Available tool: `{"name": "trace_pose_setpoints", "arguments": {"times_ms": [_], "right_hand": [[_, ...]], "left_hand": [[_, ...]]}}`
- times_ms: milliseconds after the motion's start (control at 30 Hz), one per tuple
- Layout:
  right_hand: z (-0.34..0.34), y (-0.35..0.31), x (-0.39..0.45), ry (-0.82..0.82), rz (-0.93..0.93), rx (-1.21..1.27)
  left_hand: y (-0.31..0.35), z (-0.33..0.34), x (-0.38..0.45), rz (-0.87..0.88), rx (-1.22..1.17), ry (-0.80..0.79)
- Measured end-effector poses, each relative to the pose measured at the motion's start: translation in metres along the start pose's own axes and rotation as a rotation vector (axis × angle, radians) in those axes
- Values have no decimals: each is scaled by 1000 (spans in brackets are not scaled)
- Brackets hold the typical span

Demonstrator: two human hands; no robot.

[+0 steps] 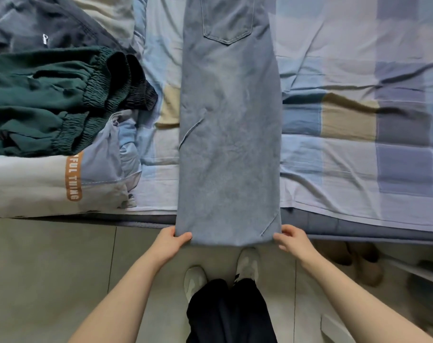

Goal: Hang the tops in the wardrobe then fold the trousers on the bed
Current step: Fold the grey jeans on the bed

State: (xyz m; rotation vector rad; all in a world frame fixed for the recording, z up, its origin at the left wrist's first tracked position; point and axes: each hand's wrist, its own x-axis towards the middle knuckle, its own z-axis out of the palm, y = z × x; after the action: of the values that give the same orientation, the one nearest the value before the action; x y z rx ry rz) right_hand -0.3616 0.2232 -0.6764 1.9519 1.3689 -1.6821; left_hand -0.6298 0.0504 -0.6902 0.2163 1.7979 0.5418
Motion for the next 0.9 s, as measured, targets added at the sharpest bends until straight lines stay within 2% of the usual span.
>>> {"name": "trace_pose_setpoints", "arguments": {"times_ms": [167, 267, 433, 533, 633, 733, 800, 900], "right_hand": [[3, 14, 15, -58, -1, -71], [-4, 18, 14, -162, -34, -64], [-11, 40, -10, -311, 57, -77], [-12, 42, -24, -411, 77, -110], [-8, 44, -44, -498, 64, -52], [-5, 51, -66, -511, 25, 34], [-2, 60, -84, -506, 2, 76], [3, 79, -109, -516, 2, 141]], "left_hand": [[-13, 1, -3, -4, 84, -23], [-20, -1, -8, -14, 171, -65], [-36, -7, -26, -63, 189, -241], [-44, -5, -36, -52, 193, -293], [-54, -6, -53, -89, 227, -370], [-70, -7, -73, -118, 317, -456], [-81, -10, -92, -115, 253, -458], [-96, -16, -115, -124, 16, -436]]}}
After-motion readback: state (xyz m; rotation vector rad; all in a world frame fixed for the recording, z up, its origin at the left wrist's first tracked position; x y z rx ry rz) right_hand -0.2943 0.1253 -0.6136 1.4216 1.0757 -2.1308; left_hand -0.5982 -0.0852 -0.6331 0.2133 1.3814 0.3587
